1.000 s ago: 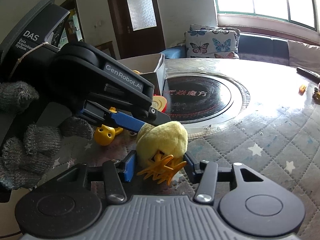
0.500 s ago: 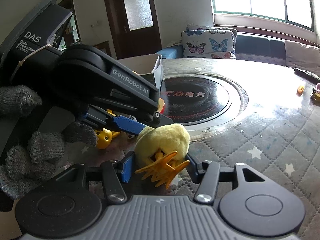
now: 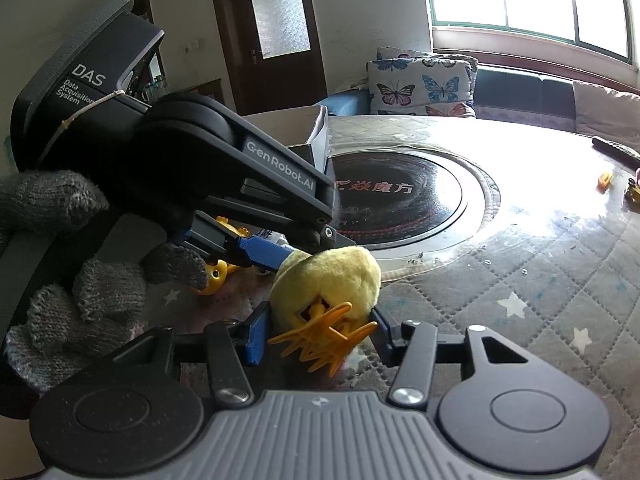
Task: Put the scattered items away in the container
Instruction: 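Lift the plush chick with both grippers and carry it over the box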
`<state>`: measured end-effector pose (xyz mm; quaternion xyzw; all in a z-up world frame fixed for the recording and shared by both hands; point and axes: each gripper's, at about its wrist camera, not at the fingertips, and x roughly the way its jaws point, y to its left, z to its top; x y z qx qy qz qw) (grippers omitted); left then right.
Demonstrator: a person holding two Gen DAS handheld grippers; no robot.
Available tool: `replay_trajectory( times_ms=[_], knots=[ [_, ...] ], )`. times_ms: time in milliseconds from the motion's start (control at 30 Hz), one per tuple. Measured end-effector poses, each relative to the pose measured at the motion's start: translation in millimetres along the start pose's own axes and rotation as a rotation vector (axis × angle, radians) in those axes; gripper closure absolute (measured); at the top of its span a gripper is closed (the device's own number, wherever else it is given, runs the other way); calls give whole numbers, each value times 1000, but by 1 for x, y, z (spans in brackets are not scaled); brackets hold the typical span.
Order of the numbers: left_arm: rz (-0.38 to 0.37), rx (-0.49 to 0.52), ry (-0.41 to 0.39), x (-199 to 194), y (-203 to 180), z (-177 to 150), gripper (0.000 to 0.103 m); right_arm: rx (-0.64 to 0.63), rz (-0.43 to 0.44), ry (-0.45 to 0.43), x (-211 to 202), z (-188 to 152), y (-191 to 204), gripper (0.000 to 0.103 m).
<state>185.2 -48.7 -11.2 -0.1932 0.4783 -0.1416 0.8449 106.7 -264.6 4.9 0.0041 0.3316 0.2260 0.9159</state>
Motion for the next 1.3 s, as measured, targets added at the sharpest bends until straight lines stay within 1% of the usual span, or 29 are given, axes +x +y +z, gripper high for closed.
replay_trajectory(
  times_ms=[100,333,567,733,1033,1233,1300],
  knots=[
    [-5,-6,-7,-4,2,-1,63,-15,1,2,-2,2,3,52],
    [-17,-18,-58,-26,5,3,64,-63,12,-18,-9,15,15,52],
    [-5,-45,-154,-59,19,22,64,-138,57,-56,-3,47,35,52],
    [14,-65,-216,-78,33,42,64,-194,93,-83,12,72,51,52],
    [63,-97,-283,-94,62,84,64,-266,146,-109,52,118,76,52],
    [96,-119,-327,-104,81,113,64,-291,174,-100,84,143,90,51],
    [104,-128,-329,-102,88,121,65,-299,180,-96,95,149,93,52]
  ],
)
